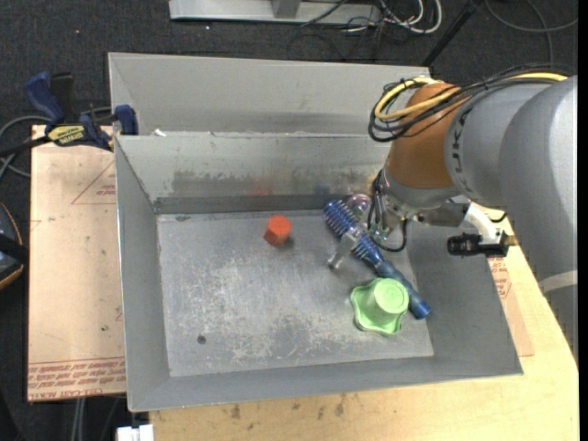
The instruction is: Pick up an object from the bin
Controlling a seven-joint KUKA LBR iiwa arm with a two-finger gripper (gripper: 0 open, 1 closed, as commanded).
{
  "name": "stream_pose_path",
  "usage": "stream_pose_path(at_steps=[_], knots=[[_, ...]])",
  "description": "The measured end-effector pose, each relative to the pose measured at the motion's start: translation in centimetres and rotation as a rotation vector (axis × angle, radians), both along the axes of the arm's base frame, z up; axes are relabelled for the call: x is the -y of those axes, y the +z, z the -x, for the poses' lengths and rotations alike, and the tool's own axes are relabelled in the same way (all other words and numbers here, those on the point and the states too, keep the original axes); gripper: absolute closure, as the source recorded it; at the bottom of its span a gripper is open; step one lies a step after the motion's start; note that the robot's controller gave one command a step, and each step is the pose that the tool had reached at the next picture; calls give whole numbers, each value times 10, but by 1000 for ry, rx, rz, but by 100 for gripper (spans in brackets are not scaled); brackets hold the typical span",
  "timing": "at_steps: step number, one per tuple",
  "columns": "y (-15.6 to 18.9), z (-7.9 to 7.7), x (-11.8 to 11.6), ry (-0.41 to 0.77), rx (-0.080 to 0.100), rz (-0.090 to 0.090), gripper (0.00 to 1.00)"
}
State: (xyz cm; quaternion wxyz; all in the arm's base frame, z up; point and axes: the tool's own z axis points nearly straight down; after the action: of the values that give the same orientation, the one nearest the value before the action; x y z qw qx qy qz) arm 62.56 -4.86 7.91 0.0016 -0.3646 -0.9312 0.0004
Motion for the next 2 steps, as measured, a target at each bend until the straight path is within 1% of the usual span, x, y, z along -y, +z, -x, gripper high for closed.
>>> stream_pose_path(at_steps=[1, 2], knots=[[1, -2, -1, 1, 9, -1, 100], [43, -3, -2, 3, 8, 0, 100]])
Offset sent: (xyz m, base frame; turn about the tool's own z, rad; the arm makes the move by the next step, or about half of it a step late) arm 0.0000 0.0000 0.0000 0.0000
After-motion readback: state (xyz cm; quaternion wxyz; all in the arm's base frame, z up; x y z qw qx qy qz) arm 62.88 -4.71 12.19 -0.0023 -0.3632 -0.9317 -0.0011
